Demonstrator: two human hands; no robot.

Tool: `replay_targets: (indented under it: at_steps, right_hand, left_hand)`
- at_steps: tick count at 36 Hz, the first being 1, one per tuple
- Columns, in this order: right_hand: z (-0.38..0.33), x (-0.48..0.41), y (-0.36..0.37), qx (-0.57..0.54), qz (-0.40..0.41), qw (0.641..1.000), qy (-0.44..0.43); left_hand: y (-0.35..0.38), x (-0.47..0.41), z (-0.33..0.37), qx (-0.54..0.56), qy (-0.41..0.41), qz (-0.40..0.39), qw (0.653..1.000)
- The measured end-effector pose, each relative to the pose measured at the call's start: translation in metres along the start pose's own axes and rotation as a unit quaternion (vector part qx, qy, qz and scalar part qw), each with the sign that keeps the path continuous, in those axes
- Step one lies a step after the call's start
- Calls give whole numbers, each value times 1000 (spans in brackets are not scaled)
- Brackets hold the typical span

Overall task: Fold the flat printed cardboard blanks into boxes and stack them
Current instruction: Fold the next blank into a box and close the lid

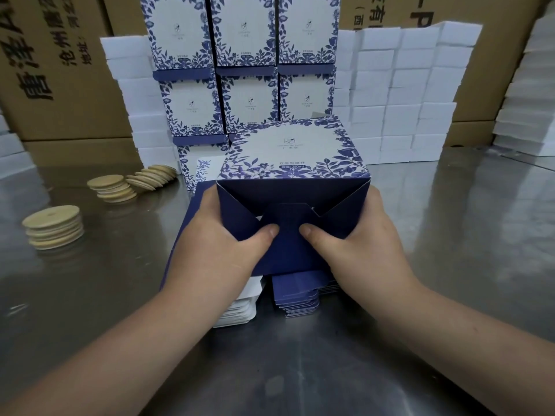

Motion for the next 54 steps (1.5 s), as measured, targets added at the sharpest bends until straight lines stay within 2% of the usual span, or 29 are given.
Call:
replay_targets:
  at_steps: [40, 54]
  right_hand:
    - [0, -2, 4, 7, 21, 999, -24]
    - [-12, 1, 5, 19, -22, 997, -64]
  left_hand:
    - [-1, 4, 2, 13, 16, 22, 1000]
    - [-5, 8, 8, 37, 44, 6, 998]
Point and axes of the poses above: each hand's wrist, its own x-axis away from the middle knuckle, its own y-axis out of the palm, z = x × y, the point moved 4 cm from there along -x, towards the middle knuckle, and after that the axes turned 7 degrees about -y, right-handed, at the moved point
